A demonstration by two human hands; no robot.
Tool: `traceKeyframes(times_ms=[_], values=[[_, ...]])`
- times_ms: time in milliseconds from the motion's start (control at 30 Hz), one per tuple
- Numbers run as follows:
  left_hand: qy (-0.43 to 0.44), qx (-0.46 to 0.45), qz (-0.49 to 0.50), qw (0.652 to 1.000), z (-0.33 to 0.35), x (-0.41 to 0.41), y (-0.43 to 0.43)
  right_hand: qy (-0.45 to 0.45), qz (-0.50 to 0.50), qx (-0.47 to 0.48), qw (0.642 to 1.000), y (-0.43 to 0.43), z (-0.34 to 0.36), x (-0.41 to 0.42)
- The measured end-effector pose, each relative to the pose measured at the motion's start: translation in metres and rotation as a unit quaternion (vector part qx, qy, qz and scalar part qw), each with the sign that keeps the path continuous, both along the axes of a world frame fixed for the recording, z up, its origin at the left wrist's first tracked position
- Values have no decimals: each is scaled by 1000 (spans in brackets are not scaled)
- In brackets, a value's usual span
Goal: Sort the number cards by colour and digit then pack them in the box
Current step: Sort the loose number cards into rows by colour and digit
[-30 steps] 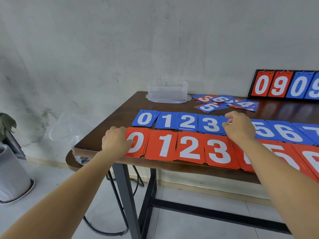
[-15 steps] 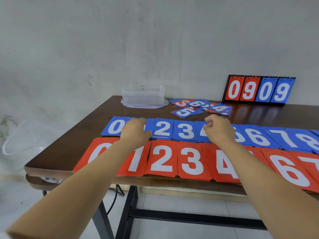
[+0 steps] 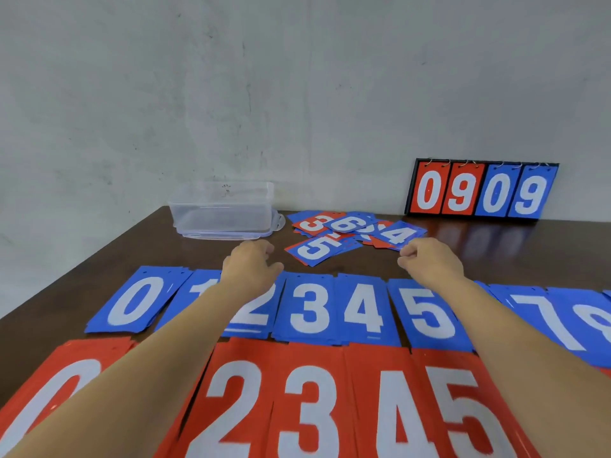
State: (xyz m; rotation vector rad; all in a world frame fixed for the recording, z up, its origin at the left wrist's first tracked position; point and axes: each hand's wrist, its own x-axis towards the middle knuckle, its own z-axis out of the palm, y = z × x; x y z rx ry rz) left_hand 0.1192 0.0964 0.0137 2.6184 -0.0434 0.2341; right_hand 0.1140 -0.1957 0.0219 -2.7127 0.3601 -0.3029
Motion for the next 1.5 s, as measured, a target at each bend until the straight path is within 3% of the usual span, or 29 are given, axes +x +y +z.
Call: traceKeyframes(times_ms=[267, 633, 867, 1200, 1300, 1500], values=[[42, -16, 25, 999, -11, 59, -36, 9, 61, -4, 998, 0, -13, 84], [83, 113, 12, 990, -30, 109, -55, 20, 145, -101, 984, 37, -32, 163], [63, 119, 0, 991, -33, 125, -48, -17, 192, -188, 963, 28, -40, 169], [39, 151, -15, 988, -28, 119, -49, -11, 206, -105, 973, -40, -13, 104], [32, 170, -12, 985, -26, 114, -51, 18, 152, -109, 982, -62, -12, 88], [40, 167, -1, 985, -13, 100, -57, 3, 14, 16, 1000, -57, -19, 88]])
